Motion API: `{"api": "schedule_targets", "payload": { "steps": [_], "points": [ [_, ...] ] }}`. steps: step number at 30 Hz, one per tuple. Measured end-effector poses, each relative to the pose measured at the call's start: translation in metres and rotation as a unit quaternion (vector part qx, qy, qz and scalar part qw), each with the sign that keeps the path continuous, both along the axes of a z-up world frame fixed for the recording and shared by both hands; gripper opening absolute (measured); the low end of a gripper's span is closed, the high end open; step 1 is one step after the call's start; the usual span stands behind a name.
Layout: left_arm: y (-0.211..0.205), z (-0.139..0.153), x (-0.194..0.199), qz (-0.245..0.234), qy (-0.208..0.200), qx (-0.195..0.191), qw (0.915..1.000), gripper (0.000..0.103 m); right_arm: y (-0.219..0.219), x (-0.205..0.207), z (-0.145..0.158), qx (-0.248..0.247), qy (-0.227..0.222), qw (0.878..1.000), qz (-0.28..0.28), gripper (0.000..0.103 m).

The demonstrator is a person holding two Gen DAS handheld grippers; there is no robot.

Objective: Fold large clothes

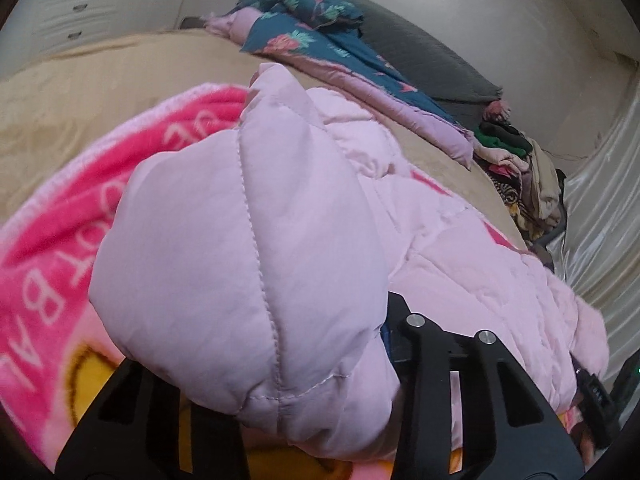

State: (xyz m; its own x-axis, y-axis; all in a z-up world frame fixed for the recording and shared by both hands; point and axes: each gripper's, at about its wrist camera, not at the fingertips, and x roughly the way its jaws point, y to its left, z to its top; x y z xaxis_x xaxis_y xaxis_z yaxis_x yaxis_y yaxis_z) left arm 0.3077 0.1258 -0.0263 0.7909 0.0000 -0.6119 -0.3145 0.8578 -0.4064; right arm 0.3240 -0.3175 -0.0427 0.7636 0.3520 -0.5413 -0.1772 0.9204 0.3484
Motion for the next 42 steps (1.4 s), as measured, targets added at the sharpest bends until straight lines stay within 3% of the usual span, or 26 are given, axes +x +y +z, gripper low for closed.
{"api": "schedule_targets", "payload": {
  "steps": [6, 16, 31, 42],
  "points": [
    [-0.007, 0.018, -0.02, -0.016, -0.018, 0.025, 0.9994, 0.031, 0.009, -0.025, 0.024, -0.04, -0.034, 0.998, 0.019, 0.036],
    [-0.018, 0.041, -0.051, -0.039, -0.04, 0.046, 0.9974, 0.031, 0.012, -0.074, 0.042, -0.062, -0.058, 0.996, 0.025, 0.035],
    [-0.026, 0.041, -0.084, -0.046, -0.031, 0.056, 0.9969, 0.031, 0.008, -0.115, 0.047, -0.074, -0.062, 0.995, 0.03, 0.035],
    [-0.021, 0.037, -0.104, -0.048, -0.019, 0.058, 0.997, 0.031, 0.0, -0.123, 0.053, -0.067, -0.057, 0.996, 0.027, 0.035]
  ]
}}
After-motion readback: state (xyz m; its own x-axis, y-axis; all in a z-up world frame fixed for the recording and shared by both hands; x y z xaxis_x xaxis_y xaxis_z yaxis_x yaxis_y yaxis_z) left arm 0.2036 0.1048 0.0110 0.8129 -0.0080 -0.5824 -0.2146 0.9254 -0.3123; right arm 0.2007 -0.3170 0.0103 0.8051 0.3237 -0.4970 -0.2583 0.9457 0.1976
